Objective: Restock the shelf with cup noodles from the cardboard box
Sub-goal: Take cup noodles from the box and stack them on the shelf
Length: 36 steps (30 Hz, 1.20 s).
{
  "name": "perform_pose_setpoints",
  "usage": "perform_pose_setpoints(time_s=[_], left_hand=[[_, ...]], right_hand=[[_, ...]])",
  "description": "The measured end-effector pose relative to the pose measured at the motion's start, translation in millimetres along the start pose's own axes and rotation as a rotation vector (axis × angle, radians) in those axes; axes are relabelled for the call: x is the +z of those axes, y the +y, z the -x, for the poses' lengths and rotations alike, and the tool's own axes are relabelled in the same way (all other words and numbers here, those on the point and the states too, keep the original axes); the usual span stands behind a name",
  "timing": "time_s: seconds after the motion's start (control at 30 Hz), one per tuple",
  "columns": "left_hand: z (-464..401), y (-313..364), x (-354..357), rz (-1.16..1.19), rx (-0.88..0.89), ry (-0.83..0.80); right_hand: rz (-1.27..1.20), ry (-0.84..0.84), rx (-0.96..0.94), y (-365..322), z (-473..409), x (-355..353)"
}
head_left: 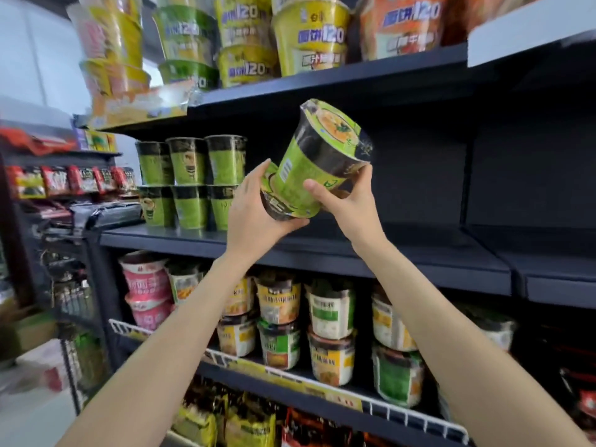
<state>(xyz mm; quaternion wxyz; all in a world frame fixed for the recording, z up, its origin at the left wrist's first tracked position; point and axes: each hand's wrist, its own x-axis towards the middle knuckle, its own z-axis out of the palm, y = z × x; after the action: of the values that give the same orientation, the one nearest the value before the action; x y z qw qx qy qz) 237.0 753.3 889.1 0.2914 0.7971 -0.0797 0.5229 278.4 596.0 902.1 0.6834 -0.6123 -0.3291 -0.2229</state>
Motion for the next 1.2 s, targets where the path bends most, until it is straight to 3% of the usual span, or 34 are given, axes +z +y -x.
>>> perform_pose_setpoints(time_s=[0.27, 0.53, 0.77, 0.93, 1.2], left_hand=[[-75, -77, 48, -0.098, -0.200, -0.102], [-120, -143, 78, -0.047, -0.244, -0.160], [-133, -175, 81, -0.174, -0.318, -0.312], [-131, -186, 82, -0.130, -0.260, -0.428], [-133, -198, 73, 0.046, -0.244, -0.482]], right_hand=[[0.352, 0.035, -0.018, 41, -103, 54], [0.521, 0.094, 0.090, 78, -165, 101], [0.656, 0.076, 0.068, 104, -177, 126], [0.643, 0.070, 0.104, 103, -181, 127], [0.725, 0.066, 0.102, 101, -175, 130]])
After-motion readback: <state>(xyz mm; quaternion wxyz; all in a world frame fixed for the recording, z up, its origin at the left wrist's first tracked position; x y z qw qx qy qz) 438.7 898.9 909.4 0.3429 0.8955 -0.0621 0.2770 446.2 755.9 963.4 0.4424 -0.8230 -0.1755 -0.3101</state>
